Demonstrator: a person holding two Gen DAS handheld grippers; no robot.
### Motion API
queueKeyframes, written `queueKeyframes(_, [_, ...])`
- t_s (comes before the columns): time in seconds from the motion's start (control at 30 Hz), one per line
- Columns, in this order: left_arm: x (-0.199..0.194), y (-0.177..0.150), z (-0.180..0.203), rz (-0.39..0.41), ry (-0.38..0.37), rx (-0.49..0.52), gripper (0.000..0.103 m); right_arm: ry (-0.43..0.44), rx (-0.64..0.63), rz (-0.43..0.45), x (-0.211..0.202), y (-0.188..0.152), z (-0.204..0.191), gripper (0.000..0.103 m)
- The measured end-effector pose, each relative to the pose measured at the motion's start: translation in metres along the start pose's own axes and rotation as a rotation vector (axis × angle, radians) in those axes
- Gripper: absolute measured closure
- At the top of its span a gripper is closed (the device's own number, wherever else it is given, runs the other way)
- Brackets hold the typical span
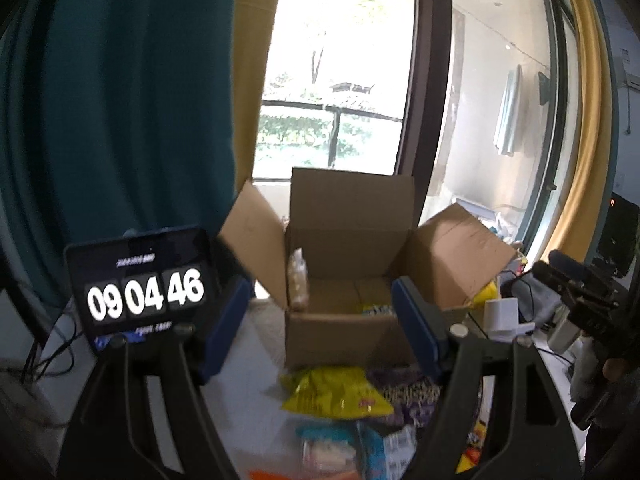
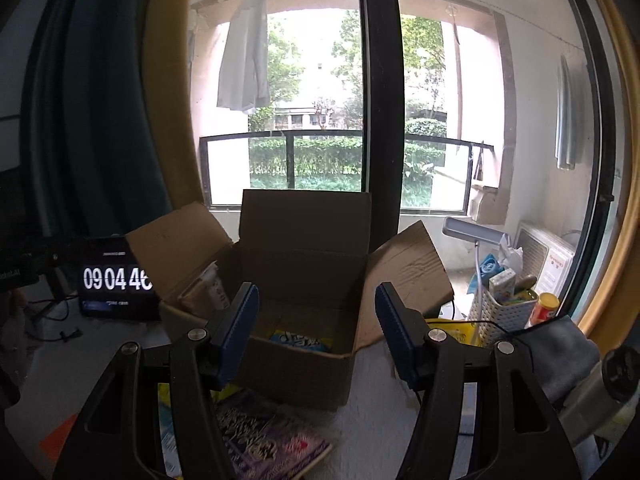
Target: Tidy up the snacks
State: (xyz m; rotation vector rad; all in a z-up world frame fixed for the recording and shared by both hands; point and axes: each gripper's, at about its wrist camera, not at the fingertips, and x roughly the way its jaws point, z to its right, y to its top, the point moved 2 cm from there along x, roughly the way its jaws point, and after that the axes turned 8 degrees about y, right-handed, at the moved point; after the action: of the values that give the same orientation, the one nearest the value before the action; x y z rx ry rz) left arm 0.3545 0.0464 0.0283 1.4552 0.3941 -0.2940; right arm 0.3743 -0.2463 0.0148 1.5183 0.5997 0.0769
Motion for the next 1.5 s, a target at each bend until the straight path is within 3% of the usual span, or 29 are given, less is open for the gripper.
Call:
queueKeyframes(0.33, [-0.028, -0.061, -0.025, -0.116, 0.062, -0.099, 0.027, 0.027, -0.04, 0.0, -0.036, -0.019, -0.003, 0.039])
queueKeyframes(0.53, [-0.044, -0.107, -0.034, -0.2, 0.131, -0.156, 0.027, 0.07, -0.029, -0.034, -0.034, -0.038, 0.004, 0.039])
queueKeyframes(0.7, [-0.045, -0.139, -0.031, -0.276, 0.146, -0.204, 0.027, 0.09, 0.017, -0.066, -0.026, -0.053, 0.015, 0.039])
queueKeyframes(0.87, [-0.045, -0.162, -0.025, -0.337, 0.132, -0.266, 0.027, 0.103, 0.051, -0.124, -0.008, -0.072, 0.021, 0.039])
queueKeyframes(1.27, [-0.029, -0.191, -0.014, -0.451, 0.103, -0.262, 0.027, 0.122, 0.167, -0.3, 0.048, -0.118, 0.035, 0.039])
queueKeyframes(1.5, [-0.011, -0.202, -0.009, -0.505, 0.062, -0.268, 0.027, 0.201, 0.204, -0.382, 0.066, -0.133, 0.022, 0.039])
